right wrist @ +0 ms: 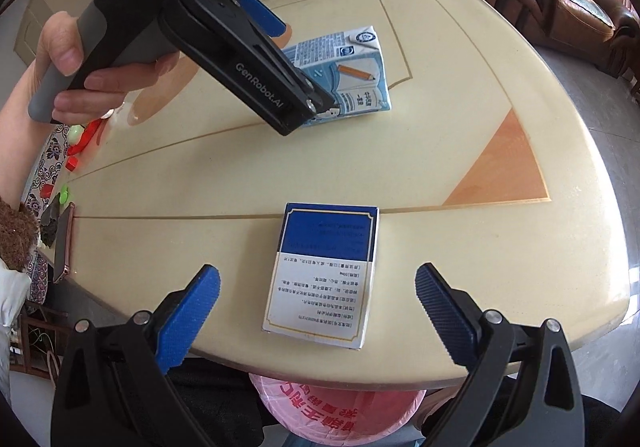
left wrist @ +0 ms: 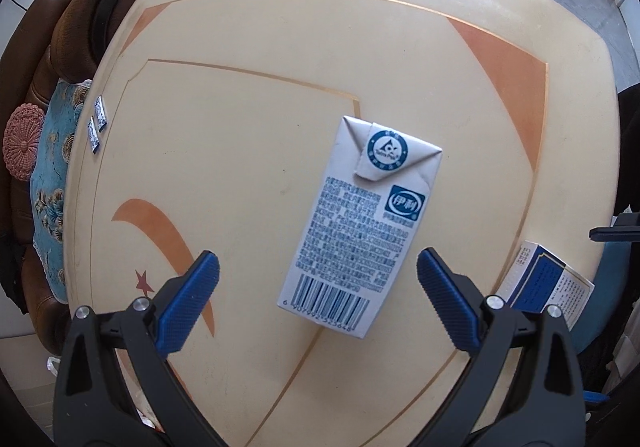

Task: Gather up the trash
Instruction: 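Grasp the white milk carton with the left tool while the right tool grasps the blue-white box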

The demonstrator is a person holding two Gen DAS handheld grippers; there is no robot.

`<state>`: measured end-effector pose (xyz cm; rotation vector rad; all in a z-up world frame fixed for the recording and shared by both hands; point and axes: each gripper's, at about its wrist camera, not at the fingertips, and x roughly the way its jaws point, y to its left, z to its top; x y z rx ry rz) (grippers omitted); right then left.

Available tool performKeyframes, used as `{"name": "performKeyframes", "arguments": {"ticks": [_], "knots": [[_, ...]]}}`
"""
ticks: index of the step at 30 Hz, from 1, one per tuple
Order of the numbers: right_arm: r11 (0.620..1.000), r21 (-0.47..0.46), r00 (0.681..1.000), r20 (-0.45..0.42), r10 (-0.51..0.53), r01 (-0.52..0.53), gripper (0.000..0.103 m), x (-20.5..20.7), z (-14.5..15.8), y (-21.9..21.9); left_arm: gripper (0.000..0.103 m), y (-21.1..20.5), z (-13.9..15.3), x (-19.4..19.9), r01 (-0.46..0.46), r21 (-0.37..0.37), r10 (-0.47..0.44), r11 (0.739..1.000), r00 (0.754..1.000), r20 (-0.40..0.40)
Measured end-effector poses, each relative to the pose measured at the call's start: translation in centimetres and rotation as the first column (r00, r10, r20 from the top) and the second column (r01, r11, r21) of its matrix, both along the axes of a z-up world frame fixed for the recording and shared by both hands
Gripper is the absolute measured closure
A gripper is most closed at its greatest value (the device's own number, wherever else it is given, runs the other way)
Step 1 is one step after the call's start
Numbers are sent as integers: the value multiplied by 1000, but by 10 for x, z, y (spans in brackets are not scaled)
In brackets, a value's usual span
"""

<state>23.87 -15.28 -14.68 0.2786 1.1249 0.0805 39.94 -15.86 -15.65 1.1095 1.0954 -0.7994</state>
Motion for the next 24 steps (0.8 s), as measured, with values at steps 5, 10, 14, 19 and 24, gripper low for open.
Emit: {"name": "performKeyframes", "arguments": {"ticks": [5, 10, 14, 19, 24], "knots": [[1000, -7, 1000, -22, 0, 0, 7, 6, -17, 3, 6, -7, -12, 1, 1, 13, 0, 1000, 1000, -10], [1000, -13, 1000, -18, -12, 11, 7, 8, -26, 4, 6, -13, -21, -2, 20, 7, -20, 1000, 1000, -23], [999, -32, 1000, -8, -6, 6, 7, 7, -27, 8, 6, -13, -24, -1, 20, 3, -19, 1000, 999, -27], [994, -105, 1000, 1, 12, -12, 9, 5, -28, 19, 9, -12, -23, 5, -6, -15, 5, 1000, 999, -39], [990, -136, 999, 34, -16, 20, 35, -1, -25, 14, 22, -10, -19, 2, -14, -36, 11, 999, 997, -76]]}}
